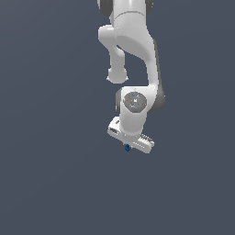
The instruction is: Pick up the object and move it to a goal position.
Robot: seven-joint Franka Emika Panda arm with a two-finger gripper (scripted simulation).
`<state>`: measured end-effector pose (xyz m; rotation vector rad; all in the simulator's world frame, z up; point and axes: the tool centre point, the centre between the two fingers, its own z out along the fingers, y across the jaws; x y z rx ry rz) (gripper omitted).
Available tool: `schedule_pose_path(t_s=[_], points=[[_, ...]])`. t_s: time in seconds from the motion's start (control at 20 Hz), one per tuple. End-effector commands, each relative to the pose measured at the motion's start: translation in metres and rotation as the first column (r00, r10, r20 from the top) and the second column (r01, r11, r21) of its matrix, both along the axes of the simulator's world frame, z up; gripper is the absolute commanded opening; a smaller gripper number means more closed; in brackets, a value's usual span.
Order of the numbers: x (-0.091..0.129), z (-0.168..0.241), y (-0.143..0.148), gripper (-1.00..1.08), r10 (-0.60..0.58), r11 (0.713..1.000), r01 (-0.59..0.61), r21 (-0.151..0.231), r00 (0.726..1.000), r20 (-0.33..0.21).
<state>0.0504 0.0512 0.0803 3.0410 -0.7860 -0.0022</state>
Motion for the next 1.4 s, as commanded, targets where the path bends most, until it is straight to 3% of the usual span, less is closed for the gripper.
schedule_pose_path(t_s=[0.0, 0.8, 1.35], points=[[-0.002, 0.019, 0.005, -1.00, 0.000, 1.000, 0.000, 0.000, 1.000, 0.001], [-0.020, 0.183, 0.044, -1.00, -0.001, 1.000, 0.001, 0.000, 1.000, 0.002], [-0.023, 0.235, 0.057, -1.00, -0.001, 1.000, 0.001, 0.000, 1.000, 0.002]])
